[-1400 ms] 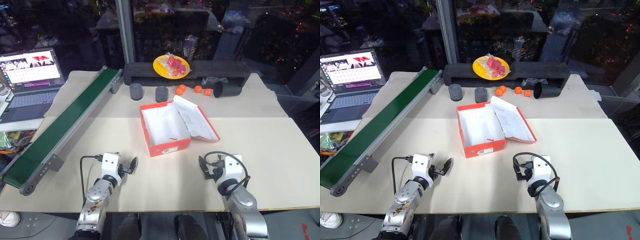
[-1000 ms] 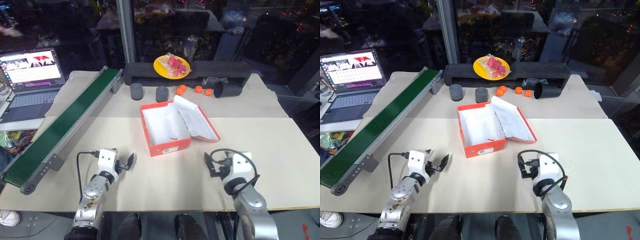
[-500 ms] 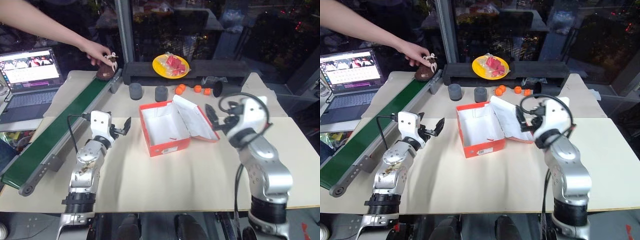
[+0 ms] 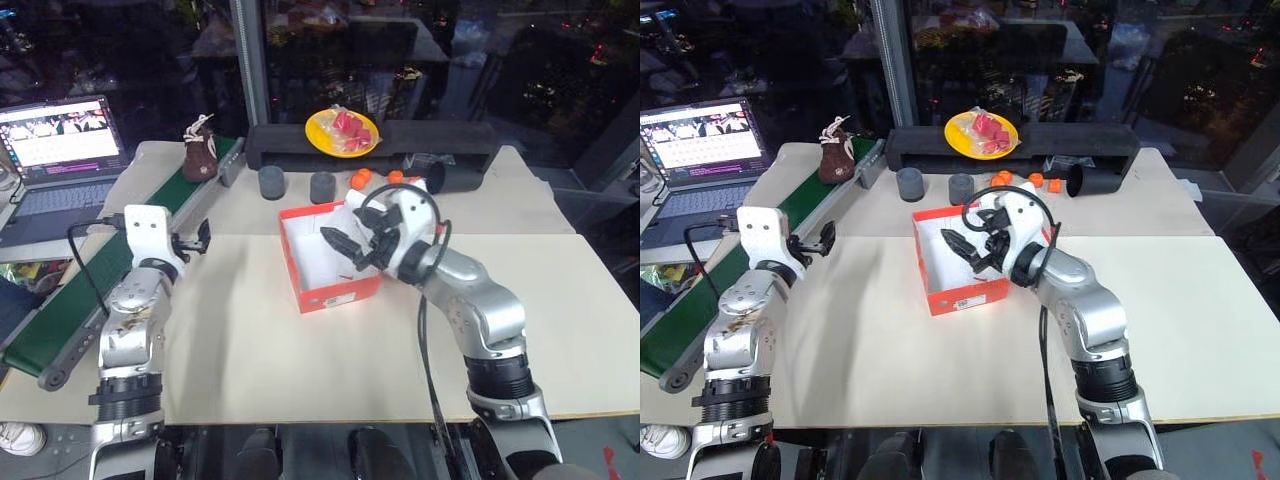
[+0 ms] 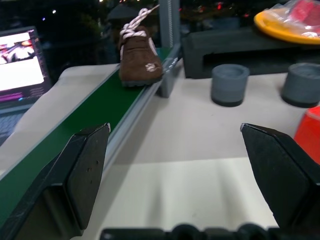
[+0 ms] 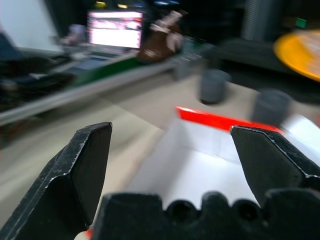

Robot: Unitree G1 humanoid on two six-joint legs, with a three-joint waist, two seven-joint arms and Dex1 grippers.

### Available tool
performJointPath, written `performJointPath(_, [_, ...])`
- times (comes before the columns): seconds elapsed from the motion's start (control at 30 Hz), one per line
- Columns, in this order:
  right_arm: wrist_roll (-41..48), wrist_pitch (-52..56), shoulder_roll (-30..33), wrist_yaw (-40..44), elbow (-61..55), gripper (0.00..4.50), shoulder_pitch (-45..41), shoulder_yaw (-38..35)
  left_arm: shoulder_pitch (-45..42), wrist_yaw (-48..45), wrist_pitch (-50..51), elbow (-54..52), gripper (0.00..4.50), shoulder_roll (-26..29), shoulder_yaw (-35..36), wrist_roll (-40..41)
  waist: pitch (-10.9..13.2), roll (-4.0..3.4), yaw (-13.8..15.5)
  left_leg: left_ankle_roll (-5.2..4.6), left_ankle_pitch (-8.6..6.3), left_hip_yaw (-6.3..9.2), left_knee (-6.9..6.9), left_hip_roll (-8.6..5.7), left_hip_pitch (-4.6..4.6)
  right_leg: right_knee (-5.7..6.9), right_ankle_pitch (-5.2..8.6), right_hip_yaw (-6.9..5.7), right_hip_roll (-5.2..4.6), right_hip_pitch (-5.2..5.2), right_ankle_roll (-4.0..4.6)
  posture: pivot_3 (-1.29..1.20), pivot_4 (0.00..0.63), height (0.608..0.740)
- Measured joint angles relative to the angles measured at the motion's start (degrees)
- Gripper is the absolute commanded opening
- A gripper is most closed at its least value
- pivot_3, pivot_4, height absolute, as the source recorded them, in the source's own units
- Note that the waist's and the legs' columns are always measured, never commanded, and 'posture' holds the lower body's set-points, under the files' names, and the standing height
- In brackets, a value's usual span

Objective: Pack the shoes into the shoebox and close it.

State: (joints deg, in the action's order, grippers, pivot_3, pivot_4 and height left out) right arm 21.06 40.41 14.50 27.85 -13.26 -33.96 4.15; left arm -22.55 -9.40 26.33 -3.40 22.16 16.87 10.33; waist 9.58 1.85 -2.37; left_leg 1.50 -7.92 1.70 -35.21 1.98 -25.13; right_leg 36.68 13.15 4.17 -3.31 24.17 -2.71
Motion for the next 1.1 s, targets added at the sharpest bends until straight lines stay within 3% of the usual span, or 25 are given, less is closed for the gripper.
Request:
performJointPath(0.33, [-1.33, -1.52, 1.43, 2.63, 3.31, 4.47, -3.27, 2.06, -5.84, 0.38, 5.23, 1.71, 4.50, 5.57, 4.61, 1.51, 0.02, 0.04, -0.04, 0.00, 0.00, 0.01, -0.01, -0.01, 0.00, 0.02, 0.00, -0.01, 0.00, 0.02, 0.00, 0.00, 0.150, 0.740])
performJointPath(0.73, [-1.79, -1.50, 1.64, 4.31, 2.47, 4.47, -3.26, 4.49, -21.33, -4.60, 4.58, 33.56, 4.50, 14.92, 4.28, 1.23, 0.09, 0.16, -0.10, 0.00, 0.00, 0.01, 0.03, -0.02, -0.01, 0.05, 0.00, -0.07, -0.01, 0.08, 0.00, 0.00, 0.150, 0.740])
performJointPath(1.1, [-1.82, -1.14, 2.96, 4.59, 0.82, 4.47, -3.22, 4.50, -23.66, -6.69, -0.53, 47.14, 4.50, 15.81, 2.54, 0.11, 0.10, 0.17, -0.16, 0.01, 0.00, 0.01, 0.05, 0.00, -0.02, 0.08, 0.00, -0.07, 0.00, 0.11, 0.00, 0.00, 0.150, 0.740])
